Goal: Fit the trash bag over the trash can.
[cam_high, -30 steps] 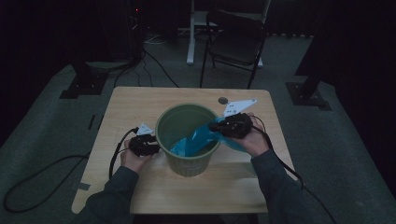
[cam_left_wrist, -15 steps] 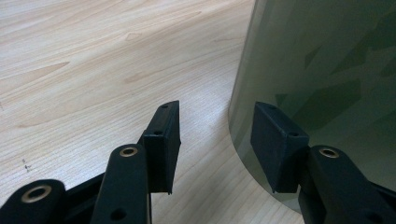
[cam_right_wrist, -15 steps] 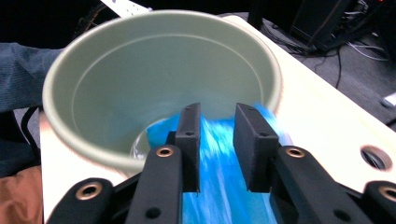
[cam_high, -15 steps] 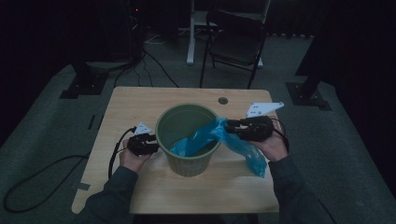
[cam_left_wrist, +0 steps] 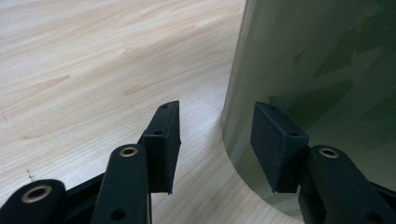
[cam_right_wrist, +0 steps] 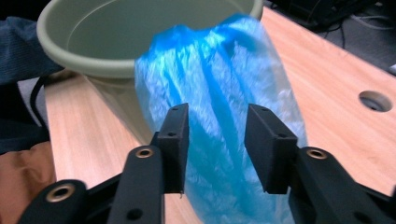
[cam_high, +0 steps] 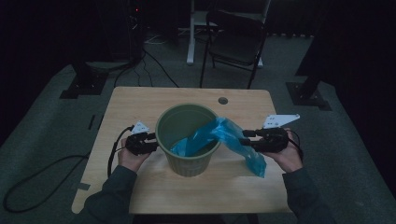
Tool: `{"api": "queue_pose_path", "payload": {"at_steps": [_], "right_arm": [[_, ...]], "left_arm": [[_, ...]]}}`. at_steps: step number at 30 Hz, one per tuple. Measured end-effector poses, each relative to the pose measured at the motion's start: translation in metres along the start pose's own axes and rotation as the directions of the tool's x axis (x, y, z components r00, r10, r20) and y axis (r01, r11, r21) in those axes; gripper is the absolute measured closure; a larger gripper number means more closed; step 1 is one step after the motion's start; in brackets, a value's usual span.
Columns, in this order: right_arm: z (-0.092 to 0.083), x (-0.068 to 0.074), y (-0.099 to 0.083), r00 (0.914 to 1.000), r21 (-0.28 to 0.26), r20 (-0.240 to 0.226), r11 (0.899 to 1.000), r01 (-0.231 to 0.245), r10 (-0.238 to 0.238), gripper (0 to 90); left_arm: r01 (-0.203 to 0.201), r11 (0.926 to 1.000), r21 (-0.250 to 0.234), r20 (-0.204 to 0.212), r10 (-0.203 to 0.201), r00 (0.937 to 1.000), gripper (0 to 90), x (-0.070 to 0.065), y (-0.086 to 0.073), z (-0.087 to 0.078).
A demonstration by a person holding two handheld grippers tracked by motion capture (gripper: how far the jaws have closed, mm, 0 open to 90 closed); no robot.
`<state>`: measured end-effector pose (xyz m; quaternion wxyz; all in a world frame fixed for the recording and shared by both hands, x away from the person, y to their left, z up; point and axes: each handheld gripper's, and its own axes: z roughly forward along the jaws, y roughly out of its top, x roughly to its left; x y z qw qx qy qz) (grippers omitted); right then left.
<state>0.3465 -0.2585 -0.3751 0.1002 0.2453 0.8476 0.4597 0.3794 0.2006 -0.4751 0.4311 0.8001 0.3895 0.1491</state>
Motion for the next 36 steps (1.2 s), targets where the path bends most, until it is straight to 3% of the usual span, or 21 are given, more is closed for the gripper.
{"api": "queue_pose_path", "payload": {"at_steps": [7, 12, 16, 24, 25, 31, 36], "right_arm": [[0.016, -0.004, 0.001, 0.999, 0.02, -0.042, 1.0, 0.015, -0.014, 61.5], [0.019, -0.004, 0.006, 0.9981, 0.024, -0.052, 0.999, 0.034, -0.033, 80.2], [0.019, -0.005, 0.009, 0.9981, 0.024, -0.045, 0.999, 0.042, -0.041, 88.7], [0.017, -0.005, 0.014, 0.9985, 0.009, -0.032, 0.999, 0.046, -0.045, 90.0], [0.016, -0.006, 0.016, 0.9983, 0.005, -0.029, 0.999, 0.05, -0.05, 90.0], [0.017, -0.004, 0.026, 0.9976, -0.007, -0.023, 0.998, 0.066, -0.066, 90.0], [0.018, -0.002, 0.034, 0.9962, -0.012, -0.02, 0.996, 0.084, -0.085, 90.0]], "left_arm": [[-0.026, 0.9996, -0.014, 0.021, 0.026, 0.9994, 53.3, 0.0, 0.009, -0.012], [-0.048, 0.9983, -0.032, 0.061, 0.05, 0.9969, 54.7, 0.006, 0.015, -0.022], [-0.084, 0.996, -0.03, 0.085, 0.086, 0.9927, 54.7, 0.011, 0.019, -0.029], [-0.078, 0.9946, -0.069, 0.113, 0.086, 0.9899, 55.3, 0.024, 0.03, -0.046], [-0.091, 0.9921, -0.086, 0.13, 0.102, 0.9863, 55.3, 0.026, 0.038, -0.055], [-0.13, 0.9838, -0.124, 0.149, 0.147, 0.9778, 55.3, 0.021, 0.061, -0.07], [-0.131, 0.9822, -0.134, 0.154, 0.152, 0.9763, 55.3, 0.018, 0.067, -0.071]]}}
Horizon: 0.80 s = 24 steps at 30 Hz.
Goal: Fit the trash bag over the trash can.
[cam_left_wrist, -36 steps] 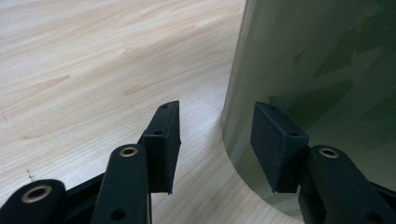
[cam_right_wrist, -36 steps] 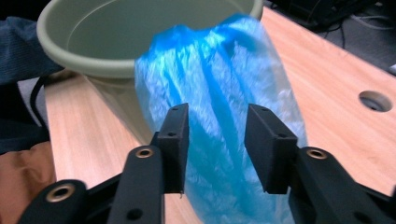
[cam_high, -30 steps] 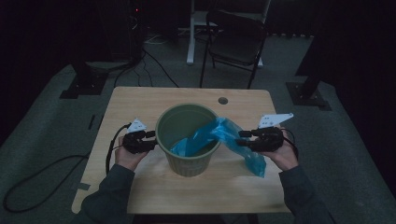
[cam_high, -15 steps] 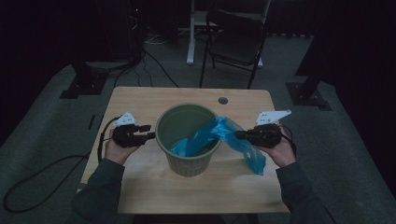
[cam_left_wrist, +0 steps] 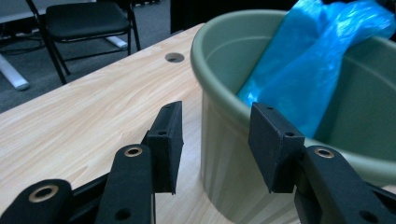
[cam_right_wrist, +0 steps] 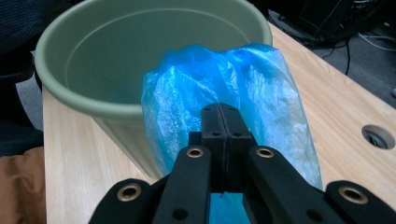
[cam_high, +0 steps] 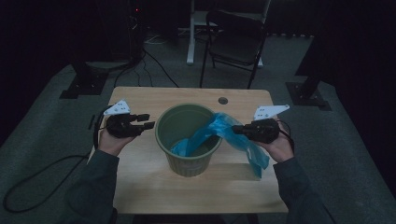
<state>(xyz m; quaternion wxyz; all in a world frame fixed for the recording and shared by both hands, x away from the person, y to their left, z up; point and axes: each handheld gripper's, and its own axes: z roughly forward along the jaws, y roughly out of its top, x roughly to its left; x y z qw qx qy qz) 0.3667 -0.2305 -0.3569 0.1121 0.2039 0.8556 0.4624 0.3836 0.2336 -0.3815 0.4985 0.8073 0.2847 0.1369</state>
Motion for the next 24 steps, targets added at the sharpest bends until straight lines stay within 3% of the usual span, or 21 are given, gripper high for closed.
{"api": "queue_pose_path", "payload": {"at_steps": [8, 13, 14, 18, 22, 24], "right_arm": [[0.011, 0.003, 0.018, 0.9994, 0.01, -0.004, 0.999, 0.036, -0.036, 90.0], [0.014, 0.002, 0.022, 0.999, 0.006, -0.007, 0.999, 0.044, -0.044, 90.0], [0.015, 0.002, 0.023, 0.999, 0.007, -0.008, 0.999, 0.045, -0.045, 90.0], [0.022, 0.003, 0.031, 0.9984, 0.006, -0.018, 0.999, 0.054, -0.054, 90.0], [0.029, 0.005, 0.039, 0.9974, 0.006, -0.026, 0.998, 0.068, -0.068, 90.0], [0.031, 0.005, 0.04, 0.9971, 0.004, -0.027, 0.997, 0.072, -0.072, 90.0]], "left_arm": [[-0.055, 0.9983, 0.02, 0.032, 0.054, 0.998, 55.5, -0.012, 0.02, 0.006], [-0.065, 0.9976, 0.023, 0.053, 0.064, 0.9966, 55.5, -0.014, 0.027, 0.008], [-0.066, 0.9975, 0.025, 0.075, 0.064, 0.9951, 55.5, -0.017, 0.031, 0.011], [-0.093, 0.9939, 0.059, 0.098, 0.087, 0.9914, 54.8, -0.026, 0.042, 0.02], [-0.135, 0.9872, 0.086, 0.114, 0.124, 0.9856, 53.9, -0.036, 0.055, 0.031], [-0.135, 0.9872, 0.086, 0.114, 0.124, 0.9856, 53.5, -0.036, 0.055, 0.031]]}}
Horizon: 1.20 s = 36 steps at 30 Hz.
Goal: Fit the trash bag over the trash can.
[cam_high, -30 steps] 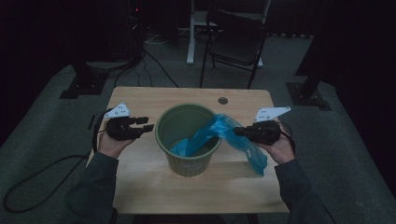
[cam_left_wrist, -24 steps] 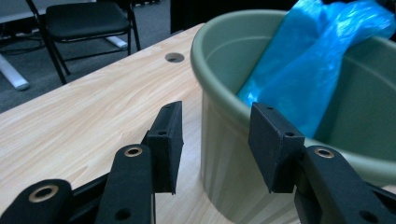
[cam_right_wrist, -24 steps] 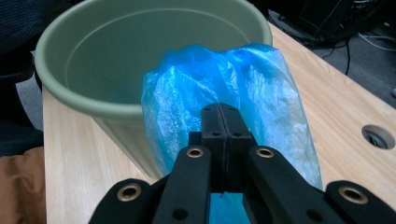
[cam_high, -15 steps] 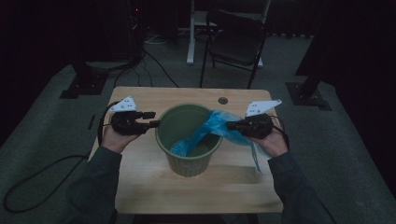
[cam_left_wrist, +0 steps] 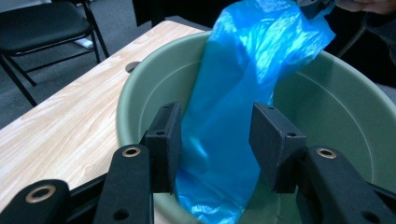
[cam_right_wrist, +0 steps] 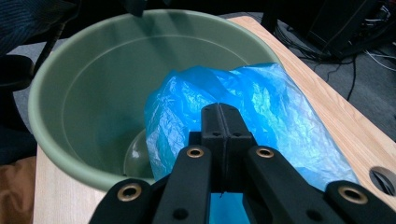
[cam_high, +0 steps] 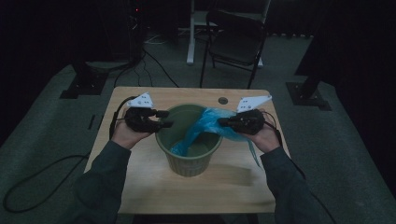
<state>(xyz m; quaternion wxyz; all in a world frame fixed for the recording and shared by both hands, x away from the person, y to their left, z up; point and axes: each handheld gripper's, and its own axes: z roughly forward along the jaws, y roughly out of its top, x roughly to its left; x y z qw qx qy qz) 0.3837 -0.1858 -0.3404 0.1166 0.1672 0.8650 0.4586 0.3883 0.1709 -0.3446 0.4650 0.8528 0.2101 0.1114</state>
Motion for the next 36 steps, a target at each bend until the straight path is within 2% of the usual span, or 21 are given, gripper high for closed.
{"api": "queue_pose_path", "payload": {"at_steps": [1, 6, 7, 11, 16, 19, 21, 24, 25, 26, 28, 31, 32, 36], "right_arm": [[0.0, 0.0, 0.0, 1.0, 0.0, 0.0, 1.0, 0.0, 0.0, 90.0], [0.009, 0.0, 0.007, 0.9999, 0.009, -0.004, 1.0, 0.011, -0.011, 90.0], [0.012, 0.0, 0.01, 0.9998, 0.006, -0.01, 1.0, 0.016, -0.016, 90.0], [0.018, 0.002, 0.015, 0.9994, 0.006, -0.023, 1.0, 0.025, -0.024, 90.0], [0.023, 0.006, 0.021, 0.9985, 0.007, -0.036, 0.999, 0.042, -0.042, 90.0], [0.025, 0.008, 0.025, 0.9979, -0.001, -0.044, 0.999, 0.047, -0.047, 90.0], [0.025, 0.01, 0.026, 0.9976, -0.002, -0.046, 0.999, 0.052, -0.052, 90.0], [0.026, 0.01, 0.027, 0.9974, 0.0, -0.048, 0.999, 0.054, -0.054, 90.0], [0.026, 0.011, 0.027, 0.9974, 0.001, -0.049, 0.999, 0.053, -0.053, 90.0], [0.026, 0.011, 0.027, 0.9974, 0.004, -0.049, 0.999, 0.053, -0.053, 90.0], [0.025, 0.011, 0.026, 0.9974, 0.004, -0.047, 0.999, 0.054, -0.054, 89.9], [0.021, 0.011, 0.026, 0.9979, -0.006, -0.042, 0.999, 0.048, -0.048, 84.8], [0.012, 0.009, 0.025, 0.9989, -0.032, -0.026, 0.999, 0.039, -0.039, 82.0], [-0.002, 0.007, 0.022, 0.9998, -0.043, 0.0, 0.999, 0.022, -0.022, 81.5]], "left_arm": [[-0.016, 0.9998, 0.012, 0.018, 0.016, 0.9997, 53.5, -0.003, 0.008, 0.007], [-0.05, 0.9984, 0.028, 0.038, 0.049, 0.9981, 52.3, -0.012, 0.02, 0.017], [-0.07, 0.9967, 0.039, 0.052, 0.068, 0.9963, 52.1, -0.017, 0.025, 0.024], [-0.11, 0.9922, 0.06, 0.072, 0.105, 0.9918, 51.7, -0.027, 0.039, 0.035], [-0.138, 0.988, 0.069, 0.087, 0.132, 0.9874, 51.6, -0.034, 0.05, 0.043], [-0.138, 0.9868, 0.085, 0.088, 0.13, 0.9875, 52.2, -0.037, 0.054, 0.051], [-0.141, 0.9852, 0.098, 0.087, 0.133, 0.9873, 55.4, -0.038, 0.054, 0.055], [-0.15, 0.9828, 0.108, 0.081, 0.142, 0.9866, 68.7, -0.039, 0.053, 0.059], [-0.162, 0.9798, 0.117, 0.067, 0.155, 0.9856, 68.7, -0.04, 0.052, 0.061], [-0.158, 0.98, 0.121, 0.069, 0.15, 0.9863, 78.3, -0.04, 0.051, 0.061], [-0.15, 0.9799, 0.131, 0.084, 0.14, 0.9865, 86.4, -0.04, 0.05, 0.062], [-0.158, 0.9772, 0.141, 0.075, 0.149, 0.986, 88.9, -0.041, 0.047, 0.062], [-0.157, 0.9771, 0.143, 0.077, 0.147, 0.9861, 89.2, -0.04, 0.045, 0.061], [-0.142, 0.982, 0.125, 0.06, 0.135, 0.989, 89.2, -0.037, 0.038, 0.053]]}}
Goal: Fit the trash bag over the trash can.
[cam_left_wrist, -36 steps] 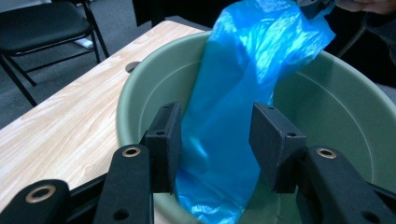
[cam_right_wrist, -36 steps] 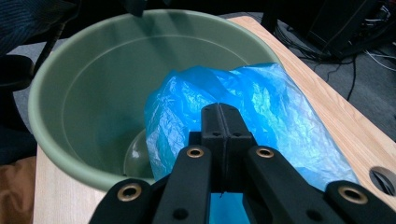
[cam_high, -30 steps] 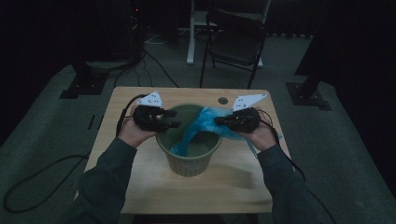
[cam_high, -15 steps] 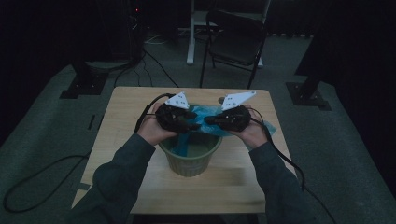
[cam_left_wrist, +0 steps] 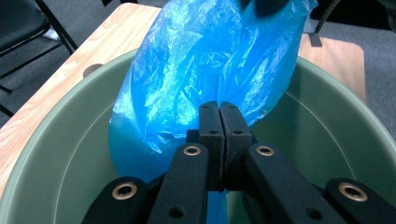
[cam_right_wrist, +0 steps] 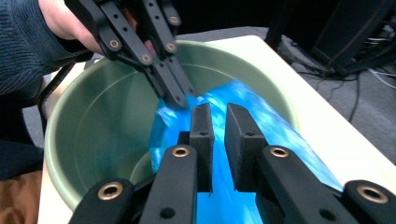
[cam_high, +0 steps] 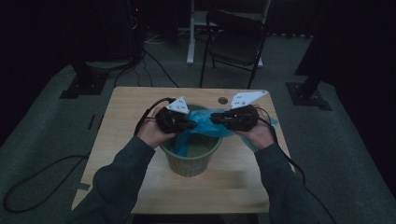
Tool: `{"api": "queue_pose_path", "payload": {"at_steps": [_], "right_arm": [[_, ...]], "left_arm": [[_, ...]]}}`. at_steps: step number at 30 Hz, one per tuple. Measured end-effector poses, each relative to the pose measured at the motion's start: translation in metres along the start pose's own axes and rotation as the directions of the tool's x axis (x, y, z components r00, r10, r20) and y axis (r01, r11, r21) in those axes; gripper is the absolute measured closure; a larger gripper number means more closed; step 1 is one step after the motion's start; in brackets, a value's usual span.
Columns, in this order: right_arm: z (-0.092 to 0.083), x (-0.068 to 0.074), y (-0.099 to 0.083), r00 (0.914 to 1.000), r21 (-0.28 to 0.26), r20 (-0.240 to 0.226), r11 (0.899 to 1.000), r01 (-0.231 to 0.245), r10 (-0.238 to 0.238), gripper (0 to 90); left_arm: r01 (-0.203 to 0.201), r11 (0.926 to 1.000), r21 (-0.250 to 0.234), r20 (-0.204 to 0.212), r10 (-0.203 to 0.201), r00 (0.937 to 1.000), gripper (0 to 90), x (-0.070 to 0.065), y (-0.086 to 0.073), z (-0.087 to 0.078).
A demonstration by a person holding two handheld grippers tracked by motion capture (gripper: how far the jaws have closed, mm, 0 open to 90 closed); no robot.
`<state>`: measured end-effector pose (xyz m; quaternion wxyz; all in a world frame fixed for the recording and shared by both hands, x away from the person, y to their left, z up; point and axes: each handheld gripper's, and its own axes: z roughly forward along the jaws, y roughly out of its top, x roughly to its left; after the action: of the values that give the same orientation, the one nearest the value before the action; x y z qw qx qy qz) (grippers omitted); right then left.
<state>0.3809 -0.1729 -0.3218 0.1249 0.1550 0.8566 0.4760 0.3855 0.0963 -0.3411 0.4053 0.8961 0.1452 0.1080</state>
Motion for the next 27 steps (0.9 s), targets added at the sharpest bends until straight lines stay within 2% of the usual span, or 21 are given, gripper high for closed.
{"api": "queue_pose_path", "payload": {"at_steps": [5, 7, 8, 13, 18, 19, 21, 22, 25, 27], "right_arm": [[-0.026, 0.002, -0.009, 0.9996, -0.033, 0.024, 0.999, -0.016, 0.017, 84.2], [-0.029, 0.003, -0.012, 0.9995, -0.034, 0.027, 0.999, -0.017, 0.017, 84.9], [-0.034, 0.005, -0.019, 0.9993, -0.022, 0.028, 0.999, -0.024, 0.025, 85.4], [-0.033, 0.006, -0.028, 0.9989, -0.004, 0.023, 0.999, -0.041, 0.041, 85.6], [-0.025, 0.004, -0.035, 0.9973, 0.015, -0.004, 0.997, -0.073, 0.073, 81.5], [-0.025, 0.004, -0.035, 0.9973, 0.015, -0.004, 0.997, -0.073, 0.073, 80.2], [-0.018, 0.002, -0.034, 0.9956, 0.025, -0.028, 0.996, -0.089, 0.089, 73.1], [-0.017, 0.002, -0.033, 0.9942, 0.022, -0.043, 0.995, -0.098, 0.099, 72.4], [-0.013, 0.001, -0.031, 0.9934, 0.028, -0.052, 0.995, -0.1, 0.102, 75.8], [-0.008, 0.004, -0.029, 0.9968, 0.052, -0.017, 0.996, -0.077, 0.078, 89.7]], "left_arm": [[0.015, 0.9998, -0.012, -0.015, -0.015, 0.9998, 89.1, 0.002, -0.007, -0.007], [0.018, 0.9997, -0.015, -0.017, -0.018, 0.9997, 89.0, 0.003, -0.008, -0.009], [0.019, 0.9997, -0.018, -0.018, -0.019, 0.9996, 89.0, 0.003, -0.009, -0.01], [0.021, 0.9995, -0.022, -0.024, -0.021, 0.9995, 88.8, 0.003, -0.011, -0.012], [0.023, 0.9993, -0.03, -0.03, -0.024, 0.9993, 88.6, 0.002, -0.012, -0.013], [0.021, 0.9993, -0.032, -0.03, -0.022, 0.9993, 88.6, 0.002, -0.012, -0.014], [0.021, 0.9993, -0.032, -0.031, -0.022, 0.9993, 88.5, 0.001, -0.012, -0.014], [0.022, 0.9992, -0.034, -0.032, -0.023, 0.9992, 88.4, 0.001, -0.012, -0.014], [0.019, 0.9992, -0.036, -0.035, -0.021, 0.9992, 88.2, 0.0, -0.012, -0.014], [0.02, 0.9991, -0.037, -0.038, -0.021, 0.9991, 88.3, 0.001, -0.013, -0.015]]}}
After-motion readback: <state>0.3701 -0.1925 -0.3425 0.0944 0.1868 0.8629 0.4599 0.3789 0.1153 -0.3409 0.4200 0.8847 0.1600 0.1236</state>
